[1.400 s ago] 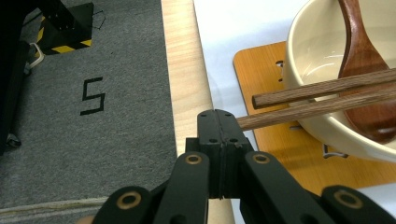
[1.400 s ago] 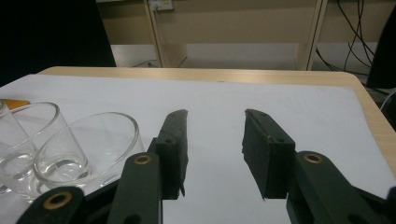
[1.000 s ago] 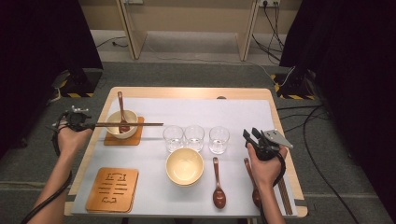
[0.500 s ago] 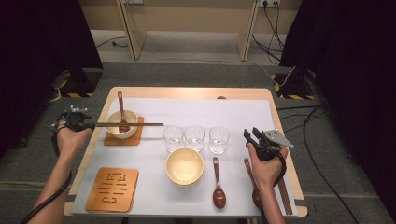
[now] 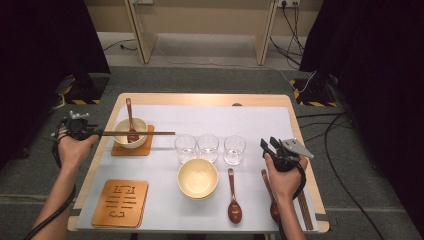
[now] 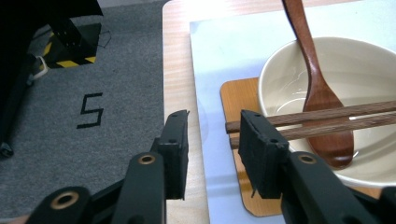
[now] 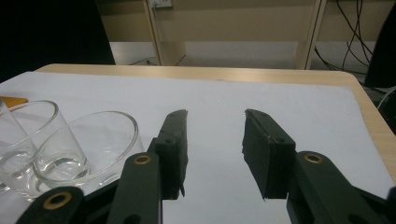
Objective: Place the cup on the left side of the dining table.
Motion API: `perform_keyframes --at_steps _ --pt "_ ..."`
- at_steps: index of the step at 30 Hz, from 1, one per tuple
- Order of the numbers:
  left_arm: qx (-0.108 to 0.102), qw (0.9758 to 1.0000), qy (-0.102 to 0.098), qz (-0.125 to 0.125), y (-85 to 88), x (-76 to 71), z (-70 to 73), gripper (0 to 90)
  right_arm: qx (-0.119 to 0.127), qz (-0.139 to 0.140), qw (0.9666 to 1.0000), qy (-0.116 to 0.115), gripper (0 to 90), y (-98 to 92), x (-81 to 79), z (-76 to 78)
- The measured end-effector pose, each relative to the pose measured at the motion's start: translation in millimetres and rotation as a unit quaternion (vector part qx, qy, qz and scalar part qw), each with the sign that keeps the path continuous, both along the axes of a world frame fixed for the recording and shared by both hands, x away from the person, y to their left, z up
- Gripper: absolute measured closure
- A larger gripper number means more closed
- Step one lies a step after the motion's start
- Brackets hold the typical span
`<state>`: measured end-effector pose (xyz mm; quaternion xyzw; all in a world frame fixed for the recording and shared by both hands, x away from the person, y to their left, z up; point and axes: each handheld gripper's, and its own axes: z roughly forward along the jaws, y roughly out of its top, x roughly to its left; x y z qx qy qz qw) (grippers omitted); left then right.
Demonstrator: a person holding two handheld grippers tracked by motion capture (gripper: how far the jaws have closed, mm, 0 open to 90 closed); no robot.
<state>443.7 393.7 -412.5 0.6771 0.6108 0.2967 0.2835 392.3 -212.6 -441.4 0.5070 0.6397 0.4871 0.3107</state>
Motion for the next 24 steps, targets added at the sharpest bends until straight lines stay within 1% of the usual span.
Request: perform_keyframes --at_steps 6,8,10,14,17,21,24 --pt "-0.019 0.9996 -0.014 -0.014 -9.4 -4.2 3.7 54.1 -0.001 0.003 1.0 0.003 60.2 0.8 1.2 1.1" --pt "-0.029 0.999 -0.018 -0.028 -13.3 -6.1 3.9 53.2 -0.001 0.004 1.0 0.004 60.2 1.5 1.5 1.5" --pt "-0.035 0.9985 -0.017 -0.038 -17.6 -7.8 3.8 52.0 -0.003 0.004 1.0 0.006 60.3 1.5 1.3 1.1" --pt "-0.039 0.9976 -0.023 -0.052 -28.2 -10.5 5.0 50.4 -0.002 0.004 0.9999 0.013 60.6 0.6 1.8 -0.8" --pt "-0.041 0.9968 -0.025 -0.063 -37.1 -11.0 5.9 49.8 -0.002 0.001 0.9999 0.014 60.9 -1.6 2.1 0.0" --pt "-0.039 0.9961 -0.023 -0.076 -48.6 -10.4 5.6 49.6 -0.003 -0.001 0.9999 0.015 61.0 -3.2 2.0 0.6" --pt "-0.041 0.9953 -0.023 -0.084 -56.9 -10.3 5.1 49.1 0.0 0.0 0.9999 0.017 61.0 -3.4 2.1 1.6"
